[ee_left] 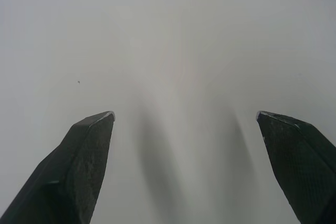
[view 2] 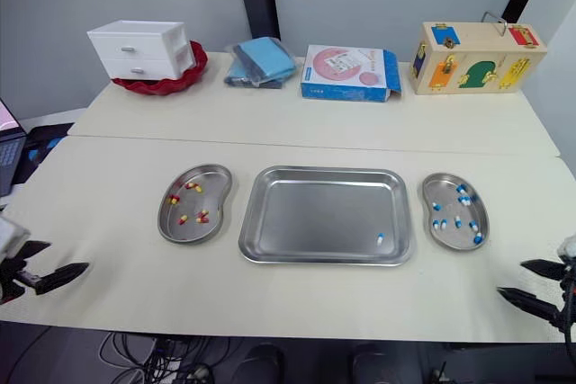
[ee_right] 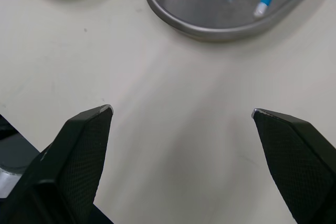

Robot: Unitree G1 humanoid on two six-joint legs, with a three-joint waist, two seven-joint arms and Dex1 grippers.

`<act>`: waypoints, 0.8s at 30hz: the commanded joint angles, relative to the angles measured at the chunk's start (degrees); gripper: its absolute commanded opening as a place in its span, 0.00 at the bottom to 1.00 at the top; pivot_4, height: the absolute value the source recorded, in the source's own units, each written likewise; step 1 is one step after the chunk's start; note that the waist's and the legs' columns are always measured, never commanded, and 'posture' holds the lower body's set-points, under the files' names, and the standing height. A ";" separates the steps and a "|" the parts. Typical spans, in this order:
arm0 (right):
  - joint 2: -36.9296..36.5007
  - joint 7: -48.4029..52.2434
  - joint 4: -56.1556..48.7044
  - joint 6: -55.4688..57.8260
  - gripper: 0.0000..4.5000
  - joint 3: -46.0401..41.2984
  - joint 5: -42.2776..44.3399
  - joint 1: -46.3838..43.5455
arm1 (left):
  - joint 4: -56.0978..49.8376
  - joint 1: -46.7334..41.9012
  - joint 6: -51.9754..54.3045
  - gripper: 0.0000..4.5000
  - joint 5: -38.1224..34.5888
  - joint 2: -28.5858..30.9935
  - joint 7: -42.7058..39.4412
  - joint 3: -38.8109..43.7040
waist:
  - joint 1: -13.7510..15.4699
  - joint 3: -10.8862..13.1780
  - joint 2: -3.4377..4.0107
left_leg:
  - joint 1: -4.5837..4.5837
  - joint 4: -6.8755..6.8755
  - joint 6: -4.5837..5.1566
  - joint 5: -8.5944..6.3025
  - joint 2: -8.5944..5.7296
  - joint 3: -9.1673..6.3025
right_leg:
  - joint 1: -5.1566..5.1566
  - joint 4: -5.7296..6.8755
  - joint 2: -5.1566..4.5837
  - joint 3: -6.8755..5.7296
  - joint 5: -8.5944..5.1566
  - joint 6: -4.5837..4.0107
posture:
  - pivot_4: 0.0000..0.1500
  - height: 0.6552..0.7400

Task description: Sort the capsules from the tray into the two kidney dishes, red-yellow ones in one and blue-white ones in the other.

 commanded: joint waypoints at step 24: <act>3.21 -23.44 -33.75 33.46 1.00 9.23 22.34 -24.73 | -33.80 9.34 -18.36 1.00 -14.99 -22.44 -10.65 -9.68 | 0.09 -0.05 0.01 | -0.16 -0.28 -0.01 0.00 0.02 0.01 | -0.16 -0.11 -0.03 -0.01 0.02 -0.04 | 1.00 1.00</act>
